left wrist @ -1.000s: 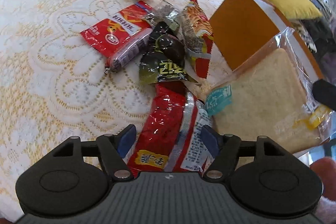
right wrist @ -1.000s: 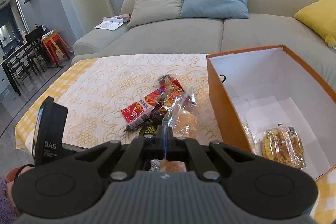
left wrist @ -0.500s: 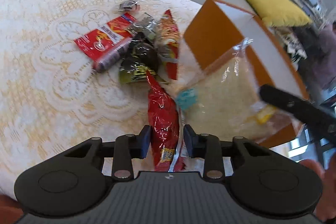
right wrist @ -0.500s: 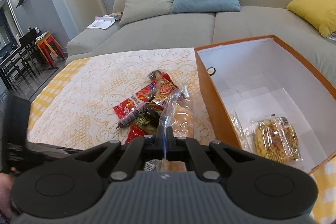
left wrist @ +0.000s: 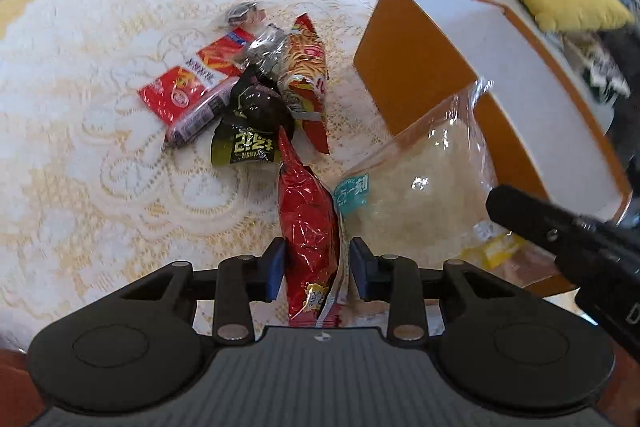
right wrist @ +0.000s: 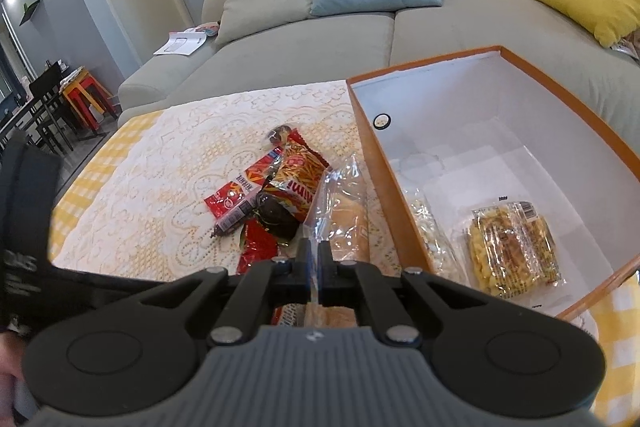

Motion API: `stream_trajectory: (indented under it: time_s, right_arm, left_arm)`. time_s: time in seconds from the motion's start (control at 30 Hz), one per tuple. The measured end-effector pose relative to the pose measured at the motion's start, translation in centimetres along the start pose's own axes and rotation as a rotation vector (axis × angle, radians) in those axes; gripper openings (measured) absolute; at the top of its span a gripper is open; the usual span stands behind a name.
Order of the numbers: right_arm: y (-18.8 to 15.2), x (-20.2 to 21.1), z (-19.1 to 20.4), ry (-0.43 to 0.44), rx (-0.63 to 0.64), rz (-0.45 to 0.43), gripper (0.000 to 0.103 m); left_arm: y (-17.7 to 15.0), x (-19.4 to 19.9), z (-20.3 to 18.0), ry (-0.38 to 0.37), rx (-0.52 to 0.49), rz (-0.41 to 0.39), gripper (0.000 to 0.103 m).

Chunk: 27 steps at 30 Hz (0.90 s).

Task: Organize snacks
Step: 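Grasp the red chip bag with the left gripper while the right gripper carries the bread toward the box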

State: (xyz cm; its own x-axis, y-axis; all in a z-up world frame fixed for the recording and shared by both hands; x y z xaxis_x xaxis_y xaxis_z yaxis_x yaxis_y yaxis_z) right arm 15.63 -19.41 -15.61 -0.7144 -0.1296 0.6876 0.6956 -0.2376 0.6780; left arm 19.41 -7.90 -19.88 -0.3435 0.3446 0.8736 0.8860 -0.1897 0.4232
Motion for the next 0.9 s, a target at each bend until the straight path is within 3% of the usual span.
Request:
stream_trajectory:
  time_s: [0.23,0.3,0.33,0.63,0.9]
  right_arm:
    - [-0.4,0.0,-0.6,0.017,-0.007,0.001,0.008]
    - [-0.4,0.0,-0.5,0.016,0.002,-0.003,0.008]
    - [-0.4,0.0,-0.4,0.009,0.013,-0.008,0.003]
    - [0.4,1.7,0.5,0.019,0.055,-0.066,0.000]
    - [2.4,4.8,2.0,0.061,0.089,-0.143,0.000]
  left_arm:
    - [-0.3,-0.4,-1.0,0.075,-0.106,-0.028,0.031]
    - [-0.5,-0.3,-1.2,0.092,-0.127,-0.033,0.029]
    - [-0.5,-0.2,-1.4,0.098,-0.132,-0.036,0.029]
    - [-0.5,2.7,-1.6,0.072,-0.112,-0.097,0.028]
    - [1.3,7.8,-1.6,0.043,-0.085,-0.196,0.028]
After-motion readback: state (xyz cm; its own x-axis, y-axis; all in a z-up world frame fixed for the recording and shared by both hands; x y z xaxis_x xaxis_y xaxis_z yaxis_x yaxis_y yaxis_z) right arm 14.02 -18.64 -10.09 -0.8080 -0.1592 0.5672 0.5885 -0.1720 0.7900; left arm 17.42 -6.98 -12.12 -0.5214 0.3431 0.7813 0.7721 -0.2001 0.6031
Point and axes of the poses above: each gripper's, at about its wrist camera, not at the fingertips, and x roughly against the way its jaws point, z to its left, y to its top, the point moved 8 cm from there along -x, roughly the way its jaws point, and after that the axes turned 3 degrees about -y, right-handed, at the moved point
